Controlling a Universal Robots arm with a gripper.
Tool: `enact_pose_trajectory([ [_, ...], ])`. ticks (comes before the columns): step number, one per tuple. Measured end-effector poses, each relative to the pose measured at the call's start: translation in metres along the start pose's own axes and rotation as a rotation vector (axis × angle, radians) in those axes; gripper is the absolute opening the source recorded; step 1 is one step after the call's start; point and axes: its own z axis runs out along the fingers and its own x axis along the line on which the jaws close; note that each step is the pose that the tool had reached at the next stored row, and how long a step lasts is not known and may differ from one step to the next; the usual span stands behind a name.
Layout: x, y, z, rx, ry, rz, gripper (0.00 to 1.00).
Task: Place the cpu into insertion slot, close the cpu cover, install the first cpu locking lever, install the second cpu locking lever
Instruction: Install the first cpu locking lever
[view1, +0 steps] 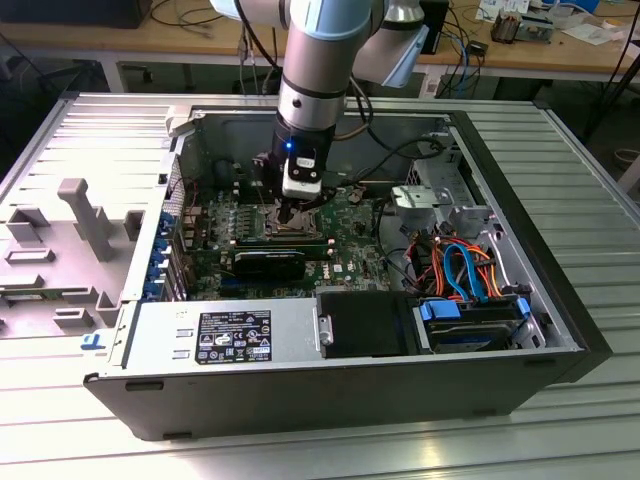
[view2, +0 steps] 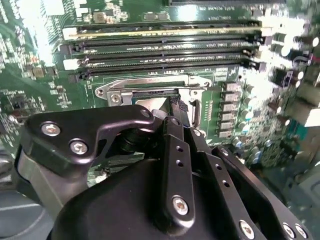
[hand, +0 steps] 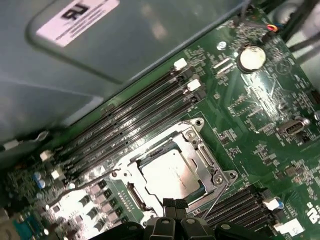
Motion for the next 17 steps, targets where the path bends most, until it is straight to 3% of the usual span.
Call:
enact_pose_trajectory([
  [6, 0.0, 0.0, 0.0001, 0.0133, -0.0107, -0.144, 0.11],
  [11, 0.0, 0.0, 0.0001, 0.0266, -0.0225, -0.322, 0.11],
  [17, 0.0, 0.0, 0.0003, 0.034, -0.03, -0.443, 0.11],
])
